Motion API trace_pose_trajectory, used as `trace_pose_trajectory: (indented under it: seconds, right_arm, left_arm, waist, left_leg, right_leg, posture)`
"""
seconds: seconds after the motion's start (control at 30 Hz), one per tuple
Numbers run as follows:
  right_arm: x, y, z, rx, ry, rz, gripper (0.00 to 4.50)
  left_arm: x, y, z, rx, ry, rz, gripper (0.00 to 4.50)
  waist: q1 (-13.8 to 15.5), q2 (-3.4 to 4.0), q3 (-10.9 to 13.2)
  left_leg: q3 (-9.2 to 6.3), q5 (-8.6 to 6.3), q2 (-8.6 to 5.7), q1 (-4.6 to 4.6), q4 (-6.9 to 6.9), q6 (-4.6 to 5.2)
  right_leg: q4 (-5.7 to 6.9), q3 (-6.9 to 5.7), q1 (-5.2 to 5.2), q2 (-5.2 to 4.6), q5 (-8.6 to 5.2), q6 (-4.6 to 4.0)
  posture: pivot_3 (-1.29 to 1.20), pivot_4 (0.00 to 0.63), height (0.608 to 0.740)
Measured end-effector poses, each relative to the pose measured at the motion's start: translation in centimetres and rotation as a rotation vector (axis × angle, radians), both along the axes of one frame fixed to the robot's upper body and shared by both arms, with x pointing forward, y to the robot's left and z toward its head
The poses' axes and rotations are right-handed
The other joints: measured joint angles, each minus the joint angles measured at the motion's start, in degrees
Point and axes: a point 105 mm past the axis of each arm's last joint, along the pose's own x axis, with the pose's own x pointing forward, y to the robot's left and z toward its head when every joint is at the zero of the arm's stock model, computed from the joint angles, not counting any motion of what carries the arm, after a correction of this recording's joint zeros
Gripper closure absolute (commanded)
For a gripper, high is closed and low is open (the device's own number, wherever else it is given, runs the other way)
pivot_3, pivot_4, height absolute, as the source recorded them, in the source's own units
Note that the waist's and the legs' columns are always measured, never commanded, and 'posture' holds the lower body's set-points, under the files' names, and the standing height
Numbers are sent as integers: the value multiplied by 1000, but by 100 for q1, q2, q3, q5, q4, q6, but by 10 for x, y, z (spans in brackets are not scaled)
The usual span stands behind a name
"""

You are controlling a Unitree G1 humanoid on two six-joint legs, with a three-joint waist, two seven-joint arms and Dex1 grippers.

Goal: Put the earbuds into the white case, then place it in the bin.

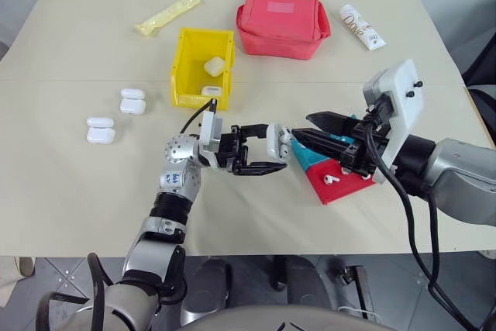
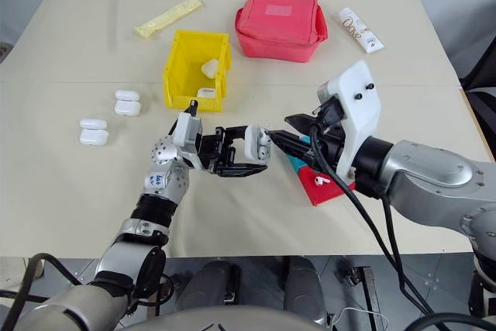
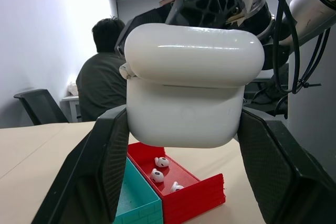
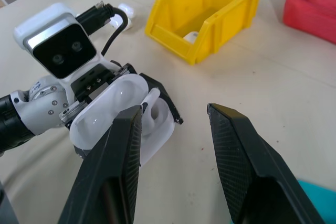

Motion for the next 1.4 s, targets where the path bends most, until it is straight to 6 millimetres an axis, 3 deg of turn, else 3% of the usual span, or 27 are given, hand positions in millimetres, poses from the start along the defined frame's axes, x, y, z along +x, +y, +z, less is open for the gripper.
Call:
trace_pose_trajectory:
  seconds: [0.33, 0.7, 0.9, 1.23, 1.4]
  right_arm:
    - [3, 1, -9, -5, 45, 13, 2458]
    - [7, 3, -2, -17, -2, 41, 2458]
    - [12, -6, 0, -45, -18, 23, 2458]
    - [33, -23, 4, -89, -79, -42, 2458]
    - [47, -20, 7, -67, -114, -43, 2458]
  left_arm:
    - [1, -1, 3, -1, -8, 0, 1739]
    - [1, -1, 3, -1, -8, 3, 1739]
    - [1, 0, 3, 0, -7, 3, 1739]
    - [1, 4, 2, 19, 2, -3, 1739]
    - [-2, 7, 2, 18, 15, -12, 1739]
  waist:
    - [0, 0, 0]
    - [1, 0, 0]
    - [0, 0, 0]
    - [-5, 0, 0]
    - [-11, 0, 0]
  left_leg:
    - [-3, 1, 0, -4, 0, 1]
    - [-7, 1, 0, -8, 0, 1]
    - [-7, 2, 0, -8, 0, 1]
    - [-5, 2, -1, -8, 0, 1]
    - [-7, 4, 0, -10, 0, -3]
  right_leg:
    - [-3, -1, 0, 0, 2, 0]
    - [-7, -4, -1, 0, 3, 0]
    - [-8, -8, -1, 1, 4, 0]
    - [-7, -26, -1, 3, 5, 0]
    - [-5, -29, -3, 3, 6, 1]
  posture:
    - [0, 150, 740]
    - [0, 150, 740]
    - [0, 150, 740]
    - [0, 150, 740]
    - [0, 150, 740]
